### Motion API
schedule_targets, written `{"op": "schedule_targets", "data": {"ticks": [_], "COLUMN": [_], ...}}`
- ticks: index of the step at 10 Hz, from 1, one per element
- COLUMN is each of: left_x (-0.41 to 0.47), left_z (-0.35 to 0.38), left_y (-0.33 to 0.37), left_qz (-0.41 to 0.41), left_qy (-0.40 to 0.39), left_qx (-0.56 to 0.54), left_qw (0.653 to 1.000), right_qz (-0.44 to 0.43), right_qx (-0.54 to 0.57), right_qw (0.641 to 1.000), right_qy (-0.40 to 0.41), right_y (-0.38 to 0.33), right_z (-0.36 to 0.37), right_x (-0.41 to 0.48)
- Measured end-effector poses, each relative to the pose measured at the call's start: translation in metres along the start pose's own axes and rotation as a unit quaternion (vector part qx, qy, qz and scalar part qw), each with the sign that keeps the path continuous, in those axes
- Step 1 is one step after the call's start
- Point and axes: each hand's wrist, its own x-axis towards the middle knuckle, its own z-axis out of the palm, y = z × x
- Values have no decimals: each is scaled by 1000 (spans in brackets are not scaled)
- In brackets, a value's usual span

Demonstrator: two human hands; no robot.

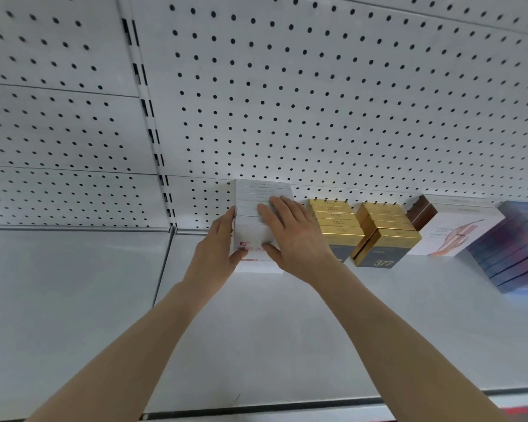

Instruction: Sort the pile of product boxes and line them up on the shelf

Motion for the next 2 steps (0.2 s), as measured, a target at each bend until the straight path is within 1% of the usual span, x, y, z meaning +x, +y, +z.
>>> {"op": "schedule_targets", "data": {"ticks": [1,2], "left_x": [-3,-13], "left_z": [-8,-23], "left_y": [7,3], "left_qz": [0,-17], "left_qy": [-5,-2], "left_qx": [21,87], "left_qw": [1000,996], "right_qz": [-9,35], "right_qx": [7,7], "right_qw": [999,996], "right_qy": [-35,-82], "right_y": [-3,22], "right_z": [-13,-43], "right_x": [-3,-17]}}
